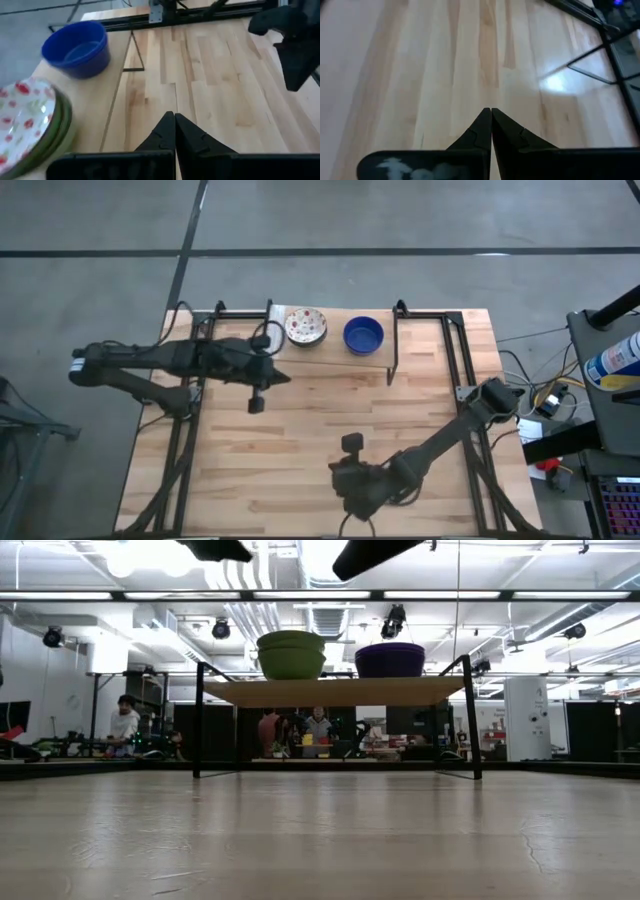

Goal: Pick & Place Mini bowls
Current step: Return to home position

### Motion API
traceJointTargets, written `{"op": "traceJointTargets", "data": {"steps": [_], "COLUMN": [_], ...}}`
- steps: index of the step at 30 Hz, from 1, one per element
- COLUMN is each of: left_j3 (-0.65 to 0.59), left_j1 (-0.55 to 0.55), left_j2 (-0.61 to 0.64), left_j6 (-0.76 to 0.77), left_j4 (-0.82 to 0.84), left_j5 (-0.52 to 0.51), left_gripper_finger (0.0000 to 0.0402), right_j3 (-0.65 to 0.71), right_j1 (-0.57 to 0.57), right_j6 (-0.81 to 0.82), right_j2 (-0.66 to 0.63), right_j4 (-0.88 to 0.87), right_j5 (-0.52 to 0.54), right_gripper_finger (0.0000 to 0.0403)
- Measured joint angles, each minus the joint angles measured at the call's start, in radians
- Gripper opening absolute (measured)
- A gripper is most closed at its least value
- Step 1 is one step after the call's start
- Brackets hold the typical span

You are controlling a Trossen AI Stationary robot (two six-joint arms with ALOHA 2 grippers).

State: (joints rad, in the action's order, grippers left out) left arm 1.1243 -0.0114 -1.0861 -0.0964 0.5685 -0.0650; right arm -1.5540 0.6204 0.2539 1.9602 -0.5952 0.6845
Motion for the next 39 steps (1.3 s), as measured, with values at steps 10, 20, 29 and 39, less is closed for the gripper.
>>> {"op": "traceJointTargets", "data": {"steps": [10,20,29,39], "left_j3": [-0.350,-0.678,-0.823,-0.934], "left_j1": [-0.009,-0.011,0.005,0.029], "left_j2": [0.229,0.344,0.502,0.763], "left_j6": [0.092,0.132,0.148,0.171], "left_j4": [-0.348,-0.735,-0.743,-0.676], "left_j5": [0.248,0.248,0.259,0.267], "left_gripper_finger": [0.0000,0.0000,0.0000,0.0000], "right_j3": [0.484,0.849,1.024,1.219], "right_j1": [-0.030,-0.075,-0.098,-0.098], "right_j6": [-0.113,-0.168,-0.180,-0.253], "right_j2": [-0.349,-0.593,-0.759,-0.963], "right_j4": [0.582,0.950,0.990,1.165], "right_j5": [-0.093,-0.196,-0.201,-0.267], "right_gripper_finger": [0.0008,0.0008,0.0008,0.0008]}}
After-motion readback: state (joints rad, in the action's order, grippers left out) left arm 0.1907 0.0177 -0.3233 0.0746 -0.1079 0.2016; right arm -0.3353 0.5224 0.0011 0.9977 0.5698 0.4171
